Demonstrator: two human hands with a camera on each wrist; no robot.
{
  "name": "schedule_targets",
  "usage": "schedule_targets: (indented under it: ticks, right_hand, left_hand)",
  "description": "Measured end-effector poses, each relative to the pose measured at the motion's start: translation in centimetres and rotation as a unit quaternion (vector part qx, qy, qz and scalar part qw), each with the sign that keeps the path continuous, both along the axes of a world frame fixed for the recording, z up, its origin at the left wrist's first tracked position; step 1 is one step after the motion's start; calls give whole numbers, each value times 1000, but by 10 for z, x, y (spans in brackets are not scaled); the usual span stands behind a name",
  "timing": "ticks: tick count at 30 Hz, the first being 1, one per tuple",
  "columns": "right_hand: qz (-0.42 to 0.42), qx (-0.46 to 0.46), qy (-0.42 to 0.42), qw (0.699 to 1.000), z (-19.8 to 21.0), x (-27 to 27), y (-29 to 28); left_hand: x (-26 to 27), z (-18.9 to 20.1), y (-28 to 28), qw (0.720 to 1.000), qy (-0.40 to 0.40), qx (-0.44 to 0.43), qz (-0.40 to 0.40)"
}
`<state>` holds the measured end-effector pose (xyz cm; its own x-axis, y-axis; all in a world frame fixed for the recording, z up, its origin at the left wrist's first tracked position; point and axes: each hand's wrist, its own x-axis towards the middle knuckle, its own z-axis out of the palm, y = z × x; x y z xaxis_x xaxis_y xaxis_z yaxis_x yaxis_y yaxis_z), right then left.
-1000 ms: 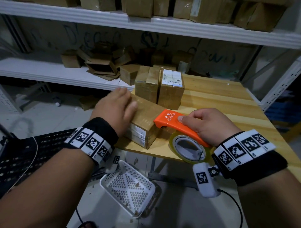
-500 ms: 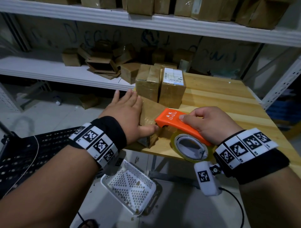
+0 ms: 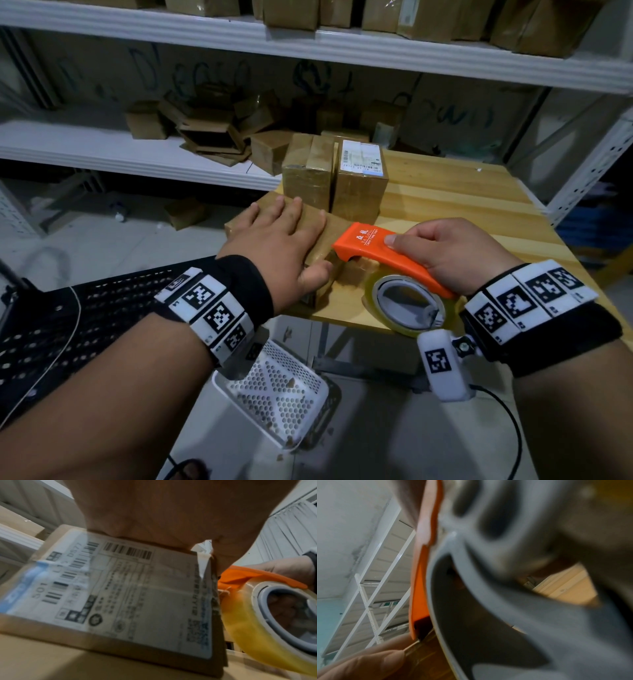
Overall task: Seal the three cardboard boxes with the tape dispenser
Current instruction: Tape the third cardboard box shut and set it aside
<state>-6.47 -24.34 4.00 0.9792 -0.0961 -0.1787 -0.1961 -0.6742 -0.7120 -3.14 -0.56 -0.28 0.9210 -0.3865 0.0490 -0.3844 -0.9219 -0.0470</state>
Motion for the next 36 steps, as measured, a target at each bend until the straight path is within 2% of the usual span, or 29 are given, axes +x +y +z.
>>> schedule_targets:
  ticks: [5, 14, 18, 26, 31, 36]
  right_hand:
    - [2, 12, 4, 1000, -3, 0, 0]
    - [-2, 10, -4, 1000, -5, 0, 2]
    - [-3, 1, -4, 1000, -5, 0, 3]
    - [4, 4, -6, 1000, -4, -2, 2]
    - [6, 5, 1, 1000, -3, -2, 2]
    - [2, 5, -1, 1000, -4, 1, 1]
  left_hand:
    - [1, 4, -1, 999, 32, -14, -1]
    - [-2, 2, -1, 999, 22, -41, 2]
    - [-3, 3, -2, 1000, 21, -7, -4]
    - [-2, 5, -6, 999, -4, -18, 40]
    - [-1, 7, 3, 997, 25, 2, 74]
    - [-2, 5, -4, 994, -5, 14, 108]
